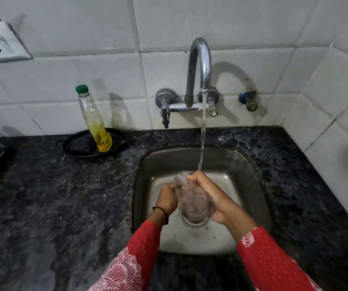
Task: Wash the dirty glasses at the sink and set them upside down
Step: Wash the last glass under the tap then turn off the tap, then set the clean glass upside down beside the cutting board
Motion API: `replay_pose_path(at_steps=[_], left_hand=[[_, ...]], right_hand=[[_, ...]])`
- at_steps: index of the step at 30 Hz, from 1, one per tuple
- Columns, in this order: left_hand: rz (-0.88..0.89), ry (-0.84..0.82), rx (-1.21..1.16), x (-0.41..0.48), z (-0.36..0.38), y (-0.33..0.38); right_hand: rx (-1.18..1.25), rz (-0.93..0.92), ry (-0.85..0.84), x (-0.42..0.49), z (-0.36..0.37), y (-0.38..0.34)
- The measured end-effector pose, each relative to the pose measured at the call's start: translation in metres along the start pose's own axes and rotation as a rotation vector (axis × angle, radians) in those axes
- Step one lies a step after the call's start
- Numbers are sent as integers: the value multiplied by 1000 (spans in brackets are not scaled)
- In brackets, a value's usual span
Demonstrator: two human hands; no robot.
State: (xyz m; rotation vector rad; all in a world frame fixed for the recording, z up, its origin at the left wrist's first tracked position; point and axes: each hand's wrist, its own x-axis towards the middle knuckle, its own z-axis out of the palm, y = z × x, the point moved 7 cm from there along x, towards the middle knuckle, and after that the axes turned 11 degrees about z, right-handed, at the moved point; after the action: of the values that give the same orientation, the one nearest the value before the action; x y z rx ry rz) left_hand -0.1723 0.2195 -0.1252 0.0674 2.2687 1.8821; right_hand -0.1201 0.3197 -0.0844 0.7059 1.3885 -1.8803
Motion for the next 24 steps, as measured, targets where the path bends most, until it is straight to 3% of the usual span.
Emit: replay_pose_path(at_steps=[4,9,11,13,16,18,21,24], left_hand=[[31,-91,95,-19,5,-11],[202,-255,95,-46,-1,5],[186,-313,54,-61,1,9],[171,-280,-19,-71,-3,10],[217,-86,-82,-77,-21,12],[248,7,-84,-80,-38,14],[260,147,-96,-82,-75,20],[290,253,-157,-76,-126,39]], right_hand=[[159,21,-72,2,-8,18],[267,112,39,11,-21,41],[297,129,59,19,-20,51],[254,118,71,23,-11,58],[208,70,79,18,8,57],[138,-31,141,14,20,44],[-94,-381,255,4,40,11],[-662,-795,310,-5,79,-14]])
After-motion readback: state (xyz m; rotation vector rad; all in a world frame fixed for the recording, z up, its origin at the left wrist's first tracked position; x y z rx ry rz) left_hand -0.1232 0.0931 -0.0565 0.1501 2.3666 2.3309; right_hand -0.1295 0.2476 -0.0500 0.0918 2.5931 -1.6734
